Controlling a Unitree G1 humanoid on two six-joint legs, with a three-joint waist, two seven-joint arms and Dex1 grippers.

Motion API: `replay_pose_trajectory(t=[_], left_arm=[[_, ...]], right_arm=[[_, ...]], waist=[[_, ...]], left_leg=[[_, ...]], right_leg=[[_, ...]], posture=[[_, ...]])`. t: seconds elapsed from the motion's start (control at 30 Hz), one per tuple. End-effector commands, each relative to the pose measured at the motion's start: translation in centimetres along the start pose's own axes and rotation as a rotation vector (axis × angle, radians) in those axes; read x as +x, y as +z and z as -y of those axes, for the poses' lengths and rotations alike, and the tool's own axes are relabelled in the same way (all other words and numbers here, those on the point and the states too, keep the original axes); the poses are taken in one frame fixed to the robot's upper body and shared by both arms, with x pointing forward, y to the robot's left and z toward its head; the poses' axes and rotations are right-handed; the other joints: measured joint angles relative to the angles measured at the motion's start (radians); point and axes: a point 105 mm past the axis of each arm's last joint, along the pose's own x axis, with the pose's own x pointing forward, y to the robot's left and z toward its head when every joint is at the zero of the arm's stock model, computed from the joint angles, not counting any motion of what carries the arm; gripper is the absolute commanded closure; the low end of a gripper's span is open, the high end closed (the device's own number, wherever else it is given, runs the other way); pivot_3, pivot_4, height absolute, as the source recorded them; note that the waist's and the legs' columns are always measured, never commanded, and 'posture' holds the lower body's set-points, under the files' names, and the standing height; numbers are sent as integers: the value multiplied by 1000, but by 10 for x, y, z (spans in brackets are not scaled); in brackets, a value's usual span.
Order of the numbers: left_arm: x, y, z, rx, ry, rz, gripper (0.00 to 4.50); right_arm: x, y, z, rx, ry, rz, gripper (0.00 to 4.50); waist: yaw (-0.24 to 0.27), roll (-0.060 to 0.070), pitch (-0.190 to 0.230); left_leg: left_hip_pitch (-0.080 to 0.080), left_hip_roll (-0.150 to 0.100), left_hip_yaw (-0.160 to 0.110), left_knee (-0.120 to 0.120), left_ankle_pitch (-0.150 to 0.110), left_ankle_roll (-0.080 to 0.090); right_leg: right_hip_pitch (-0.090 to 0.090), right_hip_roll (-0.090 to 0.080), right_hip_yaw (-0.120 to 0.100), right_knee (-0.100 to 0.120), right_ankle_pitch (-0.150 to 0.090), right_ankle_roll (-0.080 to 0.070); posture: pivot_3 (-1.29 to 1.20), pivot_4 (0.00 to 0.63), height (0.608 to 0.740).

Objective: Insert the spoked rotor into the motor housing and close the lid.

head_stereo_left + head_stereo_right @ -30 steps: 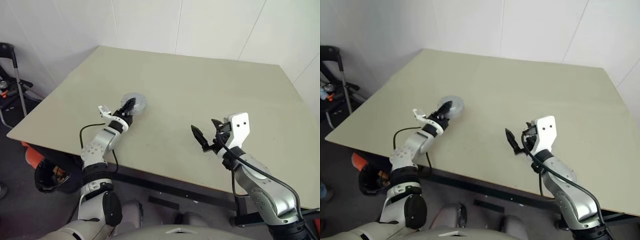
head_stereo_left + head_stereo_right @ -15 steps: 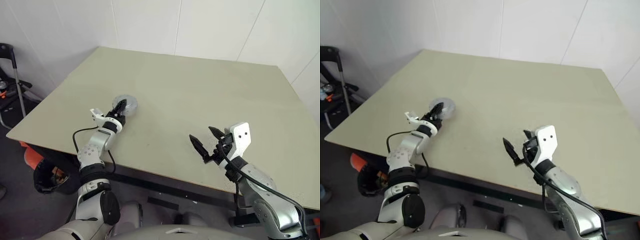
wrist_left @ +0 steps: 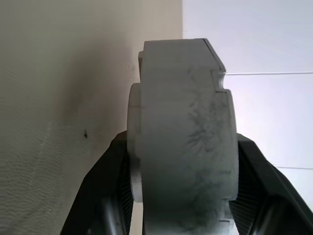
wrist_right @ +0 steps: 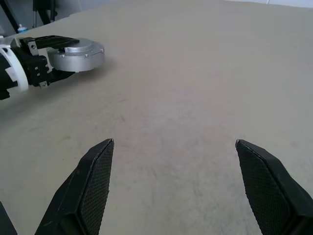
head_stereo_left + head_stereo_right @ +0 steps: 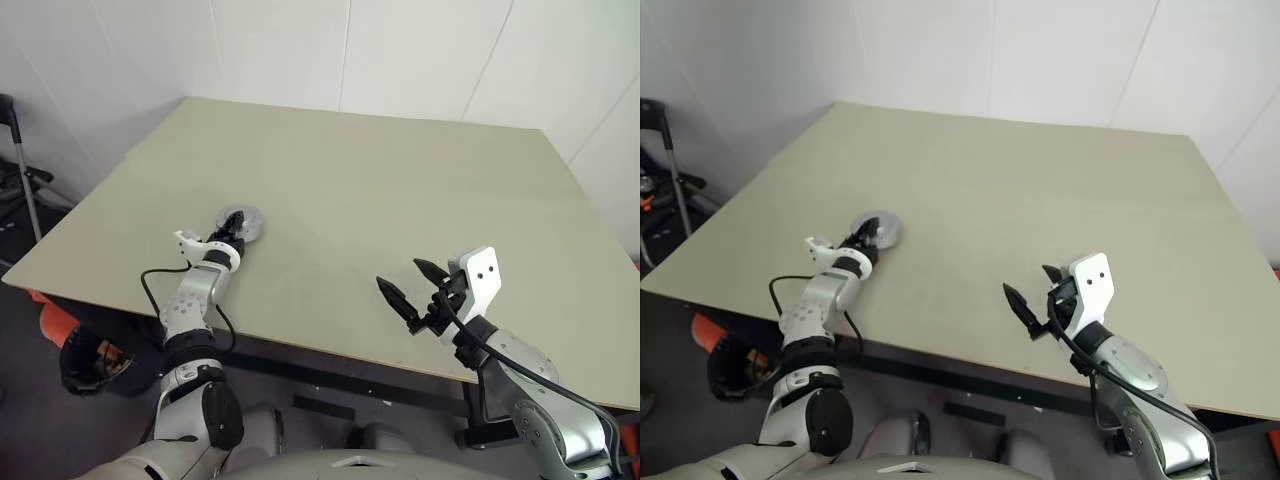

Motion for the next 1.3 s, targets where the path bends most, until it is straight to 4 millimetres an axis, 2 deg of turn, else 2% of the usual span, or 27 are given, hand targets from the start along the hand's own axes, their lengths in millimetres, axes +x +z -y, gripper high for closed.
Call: replay_pose_trajectory(t=[0.03,0.27,0.5,0.53,0.83,1.1,1.17,1.3], left_arm=[[1,22,7,11,0,103,2400],[-1,25,-7,49,105,134,2400],[-10,17,-14,91,179,99,125],[-12,17,-15,96,191,96,27],[-43,18,-24,125,302,66,27],[-73,6,-29,140,376,-43,27],[-78,-6,-21,152,349,-127,27],[-76,-29,26,231,125,-284,27]], right_arm=[[-2,18,-3,-23,9,61,0],[-2,18,-3,-18,4,55,0],[-2,16,-2,-8,-2,48,0],[-1,16,-2,-7,-2,47,0],[1,14,-3,5,5,42,0],[3,14,-6,18,23,37,0],[4,14,-6,22,26,37,0],[4,16,-7,32,28,45,0]], waist=[[-6,0,0],[-24,0,0],[-25,-1,-1],[-26,0,-1],[-37,1,-3],[-47,3,-6],[-46,4,-7],[-37,3,-6]], left_leg=[[1,0,0,0,0,0],[3,0,0,-1,0,0],[8,0,1,-1,-1,1],[9,0,2,-1,-1,1],[10,0,2,-2,-2,3],[10,-1,2,-2,-3,4],[11,-1,2,-2,-3,4],[10,-2,2,-2,-3,4]], right_leg=[[1,0,0,0,0,0],[3,0,0,0,-1,0],[7,0,1,-1,-7,0],[8,0,1,-1,-7,0],[8,0,2,-1,-8,0],[8,0,2,-1,-11,1],[8,0,2,-2,-12,2],[8,0,3,-1,-12,3]], posture=[[0,0,740],[0,0,740],[0,0,740],[0,0,740],[0,0,740],[0,0,740],[0,0,740],[0,0,740]])
